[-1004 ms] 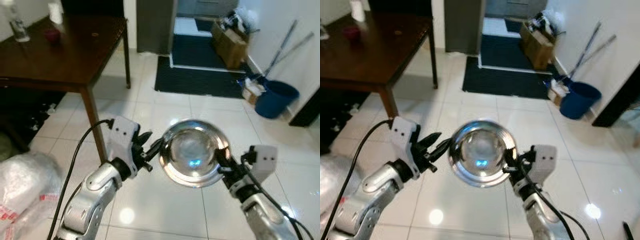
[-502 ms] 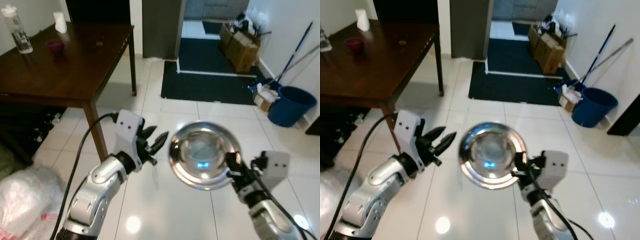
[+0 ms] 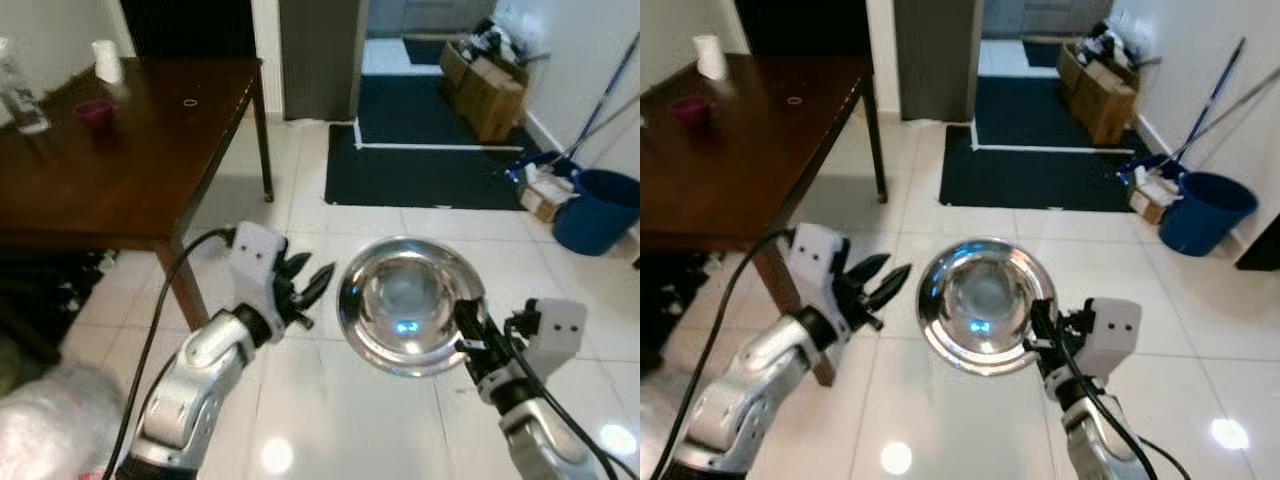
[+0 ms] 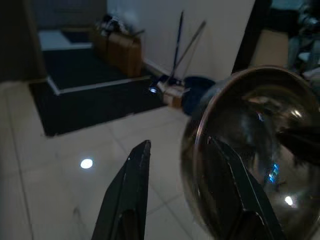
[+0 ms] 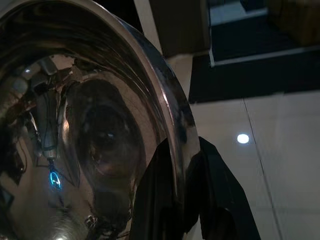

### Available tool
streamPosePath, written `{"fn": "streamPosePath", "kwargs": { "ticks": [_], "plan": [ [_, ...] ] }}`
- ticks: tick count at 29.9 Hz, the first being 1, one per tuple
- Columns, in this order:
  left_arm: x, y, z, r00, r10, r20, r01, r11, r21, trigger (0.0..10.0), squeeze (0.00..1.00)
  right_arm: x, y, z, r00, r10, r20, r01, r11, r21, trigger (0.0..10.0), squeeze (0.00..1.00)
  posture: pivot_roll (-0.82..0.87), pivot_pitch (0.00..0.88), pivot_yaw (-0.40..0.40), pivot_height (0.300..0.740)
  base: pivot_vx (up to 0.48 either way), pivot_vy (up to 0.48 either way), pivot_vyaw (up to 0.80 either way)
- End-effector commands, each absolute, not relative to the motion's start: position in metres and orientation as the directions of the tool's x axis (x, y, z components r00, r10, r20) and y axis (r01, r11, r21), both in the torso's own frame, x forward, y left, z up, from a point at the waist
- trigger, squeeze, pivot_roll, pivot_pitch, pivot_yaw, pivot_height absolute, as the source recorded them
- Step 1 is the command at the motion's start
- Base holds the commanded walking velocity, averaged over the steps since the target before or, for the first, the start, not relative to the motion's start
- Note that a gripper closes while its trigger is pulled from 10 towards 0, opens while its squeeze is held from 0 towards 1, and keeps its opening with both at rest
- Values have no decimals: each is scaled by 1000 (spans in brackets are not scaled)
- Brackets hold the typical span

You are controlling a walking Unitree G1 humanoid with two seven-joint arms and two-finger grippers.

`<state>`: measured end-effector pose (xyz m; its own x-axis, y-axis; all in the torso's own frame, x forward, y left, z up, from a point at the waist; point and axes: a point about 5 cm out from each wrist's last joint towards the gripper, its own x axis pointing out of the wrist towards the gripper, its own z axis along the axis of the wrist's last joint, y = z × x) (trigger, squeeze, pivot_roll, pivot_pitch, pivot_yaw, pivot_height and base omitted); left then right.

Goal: Setting the table

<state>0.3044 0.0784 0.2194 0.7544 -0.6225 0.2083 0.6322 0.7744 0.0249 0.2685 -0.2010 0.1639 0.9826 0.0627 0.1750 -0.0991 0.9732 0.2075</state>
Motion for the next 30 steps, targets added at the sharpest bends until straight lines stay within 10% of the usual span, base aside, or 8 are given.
{"fn": "streamPosePath", "kwargs": {
  "ticks": [1, 30],
  "plan": [
    [305, 84, 215, 769, -611, 190, 617, 787, 34, 10000, 0, 267, -196, 166, 978, 73, 193, -116, 969, 218, 10000, 0, -17, 128, 78, 740, 480, 0, 0],
    [307, 85, 214, 771, -608, 192, 613, 789, 36, 10000, 0, 269, -192, 166, 977, 94, 193, -134, 969, 207, 10000, 0, -13, 126, 81, 740, 480, 0, -263]
  ]
}}
